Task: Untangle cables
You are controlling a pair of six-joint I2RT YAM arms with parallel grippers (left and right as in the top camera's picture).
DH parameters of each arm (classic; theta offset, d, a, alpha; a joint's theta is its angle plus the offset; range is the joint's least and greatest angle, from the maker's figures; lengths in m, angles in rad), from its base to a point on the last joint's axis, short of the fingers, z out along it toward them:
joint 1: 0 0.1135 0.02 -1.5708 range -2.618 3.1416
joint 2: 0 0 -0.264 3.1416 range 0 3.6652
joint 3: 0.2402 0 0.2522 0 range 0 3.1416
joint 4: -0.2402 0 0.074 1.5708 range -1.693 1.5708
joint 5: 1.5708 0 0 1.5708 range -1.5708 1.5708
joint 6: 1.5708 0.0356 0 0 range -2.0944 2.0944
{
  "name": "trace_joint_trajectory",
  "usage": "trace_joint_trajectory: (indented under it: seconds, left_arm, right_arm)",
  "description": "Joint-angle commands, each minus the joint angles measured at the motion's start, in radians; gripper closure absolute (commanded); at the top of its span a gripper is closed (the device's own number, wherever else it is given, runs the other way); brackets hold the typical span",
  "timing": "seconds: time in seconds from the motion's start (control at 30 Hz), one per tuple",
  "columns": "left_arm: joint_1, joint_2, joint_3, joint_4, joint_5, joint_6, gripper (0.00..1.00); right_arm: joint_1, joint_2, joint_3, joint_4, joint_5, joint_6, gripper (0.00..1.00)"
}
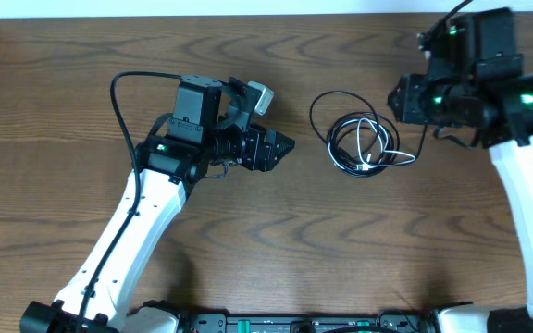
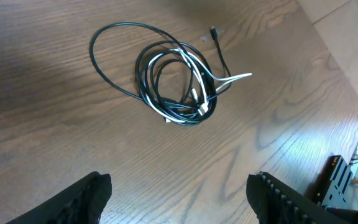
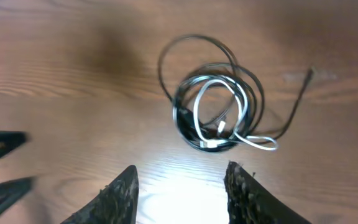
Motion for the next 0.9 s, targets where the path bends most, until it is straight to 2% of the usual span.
trace_joint_trajectory:
  seconds: [0.0, 0.17, 0.33, 0.47, 0.63, 0.87]
  left_arm:
    - [-0.001, -0.001, -0.012, -0.002, -0.002, 0.010, 0.25]
    - [-0.001, -0.001, -0.012, -0.002, -0.010, 0.010, 0.25]
    - [-0.001, -0.001, -0.012, -0.002, -0.011, 0.010, 0.25]
    - [-0.001, -0.001, -0.012, -0.003, -0.072, 0.000, 0.25]
    - [-0.001, -0.001, -0.012, -0.003, -0.129, -0.010, 0.25]
    - [-0.001, -0.002, -0.012, -0.021, -0.274, -0.085, 0.25]
  right_arm:
    - [0.014, 0.009, -0.096, 0.041, 0.083, 0.055, 0.57]
    - [0.018, 0.009, -0.272, 0.157, 0.082, 0.081, 0.57]
    - [0.027, 0.011, -0.476, 0.341, 0.038, 0.092, 0.54]
    - [0.031, 0.021, -0.584, 0.462, -0.021, 0.092, 0.51]
    - [0.032, 0.101, -0.625, 0.551, -0.089, 0.074, 0.50]
    - [0.055, 0.256, -0.625, 0.675, -0.156, 0.066, 0.49]
